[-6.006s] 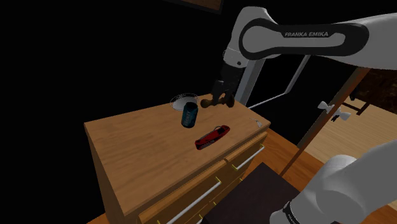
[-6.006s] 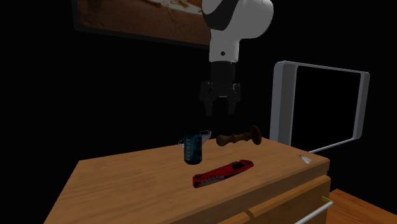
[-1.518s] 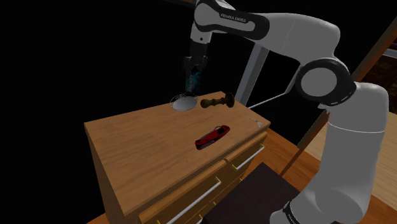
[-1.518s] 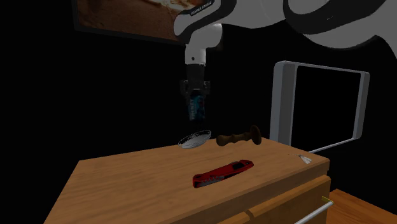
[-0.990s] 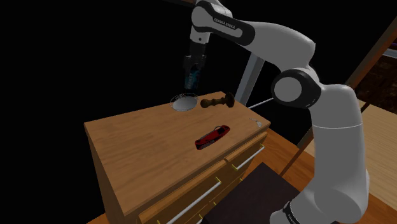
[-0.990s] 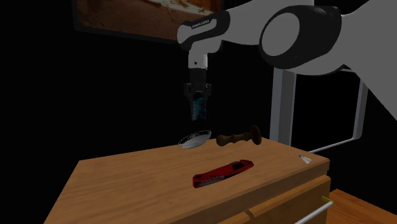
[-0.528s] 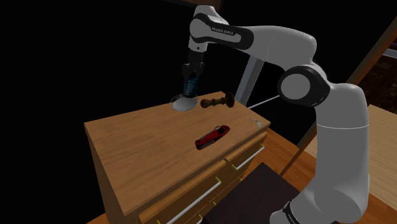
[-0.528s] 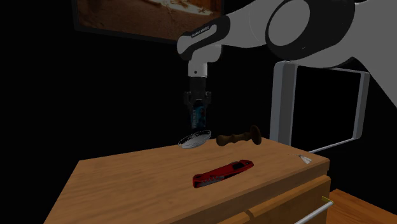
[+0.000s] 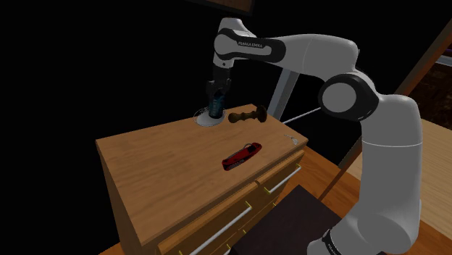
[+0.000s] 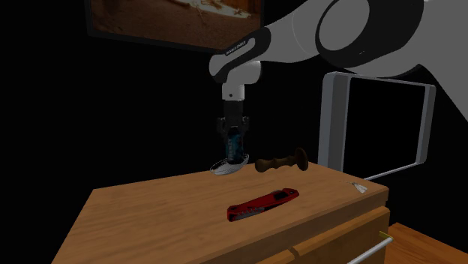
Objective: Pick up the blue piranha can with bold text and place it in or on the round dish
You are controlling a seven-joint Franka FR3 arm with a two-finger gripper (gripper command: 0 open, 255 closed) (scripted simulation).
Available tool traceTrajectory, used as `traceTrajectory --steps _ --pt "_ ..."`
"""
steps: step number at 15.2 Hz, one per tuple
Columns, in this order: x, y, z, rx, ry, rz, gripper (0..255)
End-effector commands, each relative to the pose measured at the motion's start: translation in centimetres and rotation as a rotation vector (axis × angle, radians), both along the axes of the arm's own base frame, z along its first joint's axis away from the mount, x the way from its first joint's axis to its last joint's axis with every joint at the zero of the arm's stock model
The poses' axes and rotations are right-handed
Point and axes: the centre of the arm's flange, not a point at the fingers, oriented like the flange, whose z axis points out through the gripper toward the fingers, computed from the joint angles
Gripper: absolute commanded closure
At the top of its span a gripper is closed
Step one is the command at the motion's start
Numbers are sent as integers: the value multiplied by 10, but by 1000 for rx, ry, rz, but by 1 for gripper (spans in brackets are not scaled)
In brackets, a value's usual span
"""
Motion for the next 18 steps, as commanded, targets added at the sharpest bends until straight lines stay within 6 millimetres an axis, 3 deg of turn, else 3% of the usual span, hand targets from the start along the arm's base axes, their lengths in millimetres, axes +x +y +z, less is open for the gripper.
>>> traceTrajectory --steps 1,6,7,12,16,18 --pt "0 0 -1 0 -1 0 255" --pt "0 0 -1 0 -1 0 255" --pt "0 0 -1 0 -1 0 0" --pt "0 0 -1 0 -1 0 0" --pt "0 0 49 0 -1 0 0" --pt "0 0 49 0 -1 0 0"
